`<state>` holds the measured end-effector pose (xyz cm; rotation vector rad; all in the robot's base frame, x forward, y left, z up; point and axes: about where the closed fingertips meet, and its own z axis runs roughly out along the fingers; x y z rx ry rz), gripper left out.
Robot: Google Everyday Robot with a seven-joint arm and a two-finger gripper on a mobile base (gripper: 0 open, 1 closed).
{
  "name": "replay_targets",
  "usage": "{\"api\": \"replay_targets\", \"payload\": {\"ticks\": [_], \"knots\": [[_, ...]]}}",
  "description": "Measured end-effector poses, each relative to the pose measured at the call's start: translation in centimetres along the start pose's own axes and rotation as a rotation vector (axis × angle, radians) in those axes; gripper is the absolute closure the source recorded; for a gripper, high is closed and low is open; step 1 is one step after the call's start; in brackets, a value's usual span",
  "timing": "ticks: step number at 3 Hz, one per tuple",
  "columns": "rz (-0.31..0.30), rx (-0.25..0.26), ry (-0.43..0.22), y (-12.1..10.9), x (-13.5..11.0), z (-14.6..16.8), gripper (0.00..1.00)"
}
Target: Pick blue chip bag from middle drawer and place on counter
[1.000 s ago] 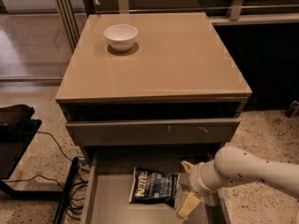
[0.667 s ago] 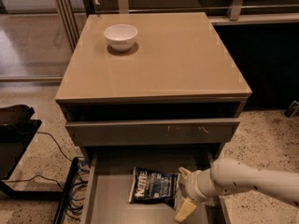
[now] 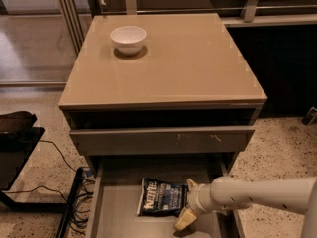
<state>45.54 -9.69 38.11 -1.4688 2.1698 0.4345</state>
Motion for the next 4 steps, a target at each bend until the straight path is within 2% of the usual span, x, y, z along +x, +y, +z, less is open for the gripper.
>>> {"api": "replay_targets", "payload": {"ticks": [1, 2, 4], "knots": [[0.053, 0.017, -0.045, -1.25, -0.11, 2.09, 0.0], [0.058, 0.017, -0.048, -1.35, -0.04, 2.29, 0.19], [0.058, 0.017, -0.048, -1.35, -0.04, 2.29, 0.65]]}}
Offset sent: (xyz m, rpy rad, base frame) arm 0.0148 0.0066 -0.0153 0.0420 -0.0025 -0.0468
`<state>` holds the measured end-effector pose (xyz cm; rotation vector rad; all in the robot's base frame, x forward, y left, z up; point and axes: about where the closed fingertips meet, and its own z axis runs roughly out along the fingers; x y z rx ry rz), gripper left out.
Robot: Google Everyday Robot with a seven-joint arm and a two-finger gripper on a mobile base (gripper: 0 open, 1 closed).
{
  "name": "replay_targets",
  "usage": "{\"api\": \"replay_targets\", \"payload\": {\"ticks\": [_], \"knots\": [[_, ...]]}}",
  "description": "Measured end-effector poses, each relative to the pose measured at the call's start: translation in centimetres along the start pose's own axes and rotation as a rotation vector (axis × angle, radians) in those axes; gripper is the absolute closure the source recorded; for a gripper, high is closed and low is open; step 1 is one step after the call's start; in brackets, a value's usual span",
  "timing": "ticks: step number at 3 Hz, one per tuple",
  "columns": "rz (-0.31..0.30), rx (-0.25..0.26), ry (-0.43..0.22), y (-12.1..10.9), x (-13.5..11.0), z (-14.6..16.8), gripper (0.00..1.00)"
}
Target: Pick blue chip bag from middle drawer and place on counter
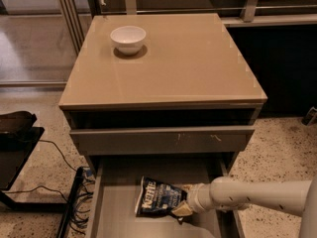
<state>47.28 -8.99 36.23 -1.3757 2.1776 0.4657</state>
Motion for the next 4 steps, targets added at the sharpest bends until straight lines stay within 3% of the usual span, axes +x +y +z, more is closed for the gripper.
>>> {"api": "replay_targets", "payload": {"ticks": [1, 2, 3, 4], "knots": [[0.0, 0.0, 0.0, 0.0, 0.0, 0.0, 0.88], [0.0, 0.0, 0.0, 0.0, 0.0, 0.0, 1.0], [-0.025, -0.021, -0.021, 0.5, -0.6, -1.2, 1.0], [-0.073, -0.025, -0.067, 1.4, -2.1, -5.5, 1.0]]}}
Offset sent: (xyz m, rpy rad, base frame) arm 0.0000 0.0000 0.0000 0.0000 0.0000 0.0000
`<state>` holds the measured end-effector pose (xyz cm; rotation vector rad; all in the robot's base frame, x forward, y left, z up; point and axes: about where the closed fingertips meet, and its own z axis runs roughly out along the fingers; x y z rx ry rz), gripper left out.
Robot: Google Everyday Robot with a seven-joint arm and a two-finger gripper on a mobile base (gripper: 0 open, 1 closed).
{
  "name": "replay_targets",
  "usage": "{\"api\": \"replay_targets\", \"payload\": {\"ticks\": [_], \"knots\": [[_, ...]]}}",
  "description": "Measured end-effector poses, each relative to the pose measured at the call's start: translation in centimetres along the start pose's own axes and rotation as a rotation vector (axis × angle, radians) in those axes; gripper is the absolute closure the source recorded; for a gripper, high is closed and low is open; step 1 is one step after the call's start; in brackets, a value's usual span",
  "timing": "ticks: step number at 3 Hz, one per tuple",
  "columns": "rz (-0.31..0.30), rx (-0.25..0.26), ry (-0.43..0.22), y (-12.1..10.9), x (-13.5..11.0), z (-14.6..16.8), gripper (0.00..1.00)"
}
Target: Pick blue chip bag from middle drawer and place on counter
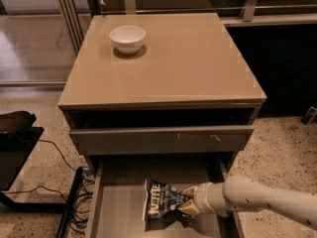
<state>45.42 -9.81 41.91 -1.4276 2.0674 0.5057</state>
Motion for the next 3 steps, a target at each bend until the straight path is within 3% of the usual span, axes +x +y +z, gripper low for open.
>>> {"api": "replay_targets", "payload": {"ticks": [2, 3], "knots": [[-0.094, 0.037, -0.108, 2.3, -5.1, -10.1, 1.0], [-0.146, 0.048, -0.089, 4.6, -10.4, -14.4, 1.0]]}}
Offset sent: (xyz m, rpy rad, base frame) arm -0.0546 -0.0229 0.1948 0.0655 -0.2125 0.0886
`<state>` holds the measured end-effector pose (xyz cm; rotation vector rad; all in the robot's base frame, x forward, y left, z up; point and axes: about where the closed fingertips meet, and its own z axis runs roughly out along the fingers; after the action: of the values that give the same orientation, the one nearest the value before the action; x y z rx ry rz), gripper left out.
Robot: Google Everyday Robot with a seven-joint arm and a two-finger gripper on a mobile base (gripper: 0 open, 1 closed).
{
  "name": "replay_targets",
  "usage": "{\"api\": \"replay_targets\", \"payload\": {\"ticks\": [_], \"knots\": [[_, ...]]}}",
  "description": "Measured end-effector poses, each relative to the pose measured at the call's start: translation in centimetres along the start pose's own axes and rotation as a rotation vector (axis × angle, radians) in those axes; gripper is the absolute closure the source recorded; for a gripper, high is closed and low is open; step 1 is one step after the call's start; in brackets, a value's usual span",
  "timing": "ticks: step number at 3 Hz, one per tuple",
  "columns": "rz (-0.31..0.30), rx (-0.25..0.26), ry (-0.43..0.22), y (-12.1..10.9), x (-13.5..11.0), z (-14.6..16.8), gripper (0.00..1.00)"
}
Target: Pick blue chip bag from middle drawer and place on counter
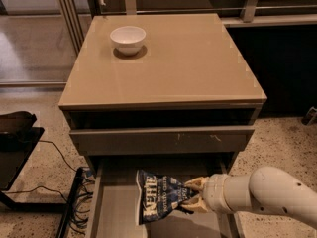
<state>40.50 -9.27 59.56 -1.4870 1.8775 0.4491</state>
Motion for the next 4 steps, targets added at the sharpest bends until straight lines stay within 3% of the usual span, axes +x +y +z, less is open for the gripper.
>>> {"api": "replay_targets", "payload": {"ticks": [1, 2, 4], "knots": [[-0.007, 0.027, 0.043, -0.5, -7.3, -3.2, 1.0], [-0.006, 0.075, 0.085, -0.8, -9.0, -5.2, 1.0], [-0.03, 0.072, 0.069, -1.2, -9.8, -5.5, 1.0]]}}
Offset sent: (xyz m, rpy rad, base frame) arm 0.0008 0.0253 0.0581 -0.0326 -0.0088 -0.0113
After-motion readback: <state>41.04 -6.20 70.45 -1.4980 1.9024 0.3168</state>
